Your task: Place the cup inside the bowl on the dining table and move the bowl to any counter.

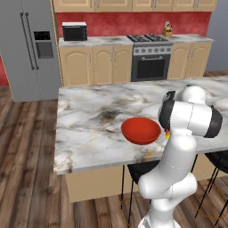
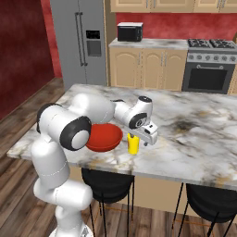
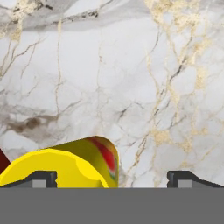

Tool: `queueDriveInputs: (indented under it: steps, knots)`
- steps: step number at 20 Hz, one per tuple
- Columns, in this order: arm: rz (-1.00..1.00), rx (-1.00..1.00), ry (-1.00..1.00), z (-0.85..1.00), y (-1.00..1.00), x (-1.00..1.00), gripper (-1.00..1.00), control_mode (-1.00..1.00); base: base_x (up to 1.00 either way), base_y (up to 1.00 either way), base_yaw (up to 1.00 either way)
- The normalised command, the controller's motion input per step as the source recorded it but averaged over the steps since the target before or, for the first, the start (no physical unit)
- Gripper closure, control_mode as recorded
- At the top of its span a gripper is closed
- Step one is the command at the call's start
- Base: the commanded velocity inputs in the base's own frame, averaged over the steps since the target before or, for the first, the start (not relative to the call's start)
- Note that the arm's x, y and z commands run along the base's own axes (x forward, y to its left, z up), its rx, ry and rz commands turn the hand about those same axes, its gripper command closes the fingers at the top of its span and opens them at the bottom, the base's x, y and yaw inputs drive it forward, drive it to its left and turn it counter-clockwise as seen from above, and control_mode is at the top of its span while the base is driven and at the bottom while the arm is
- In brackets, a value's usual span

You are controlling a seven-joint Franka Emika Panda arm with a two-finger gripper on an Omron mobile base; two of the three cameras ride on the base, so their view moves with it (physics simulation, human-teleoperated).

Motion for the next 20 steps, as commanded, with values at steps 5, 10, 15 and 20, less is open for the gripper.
queueDriveInputs:
  steps: [5,10,15,20]
  knots:
    - [0.0,0.0,0.0,0.0,0.0,0.0,-1.0,-1.0,0.0,0.0,0.0]
    - [0.0,0.0,0.0,0.0,0.0,0.0,-1.0,-1.0,0.0,0.0,0.0]
    - [0.0,0.0,0.0,0.0,0.0,0.0,-1.0,-1.0,0.0,0.0,0.0]
    - [0.0,0.0,0.0,0.0,0.0,0.0,1.0,-1.0,0.0,0.0,0.0]
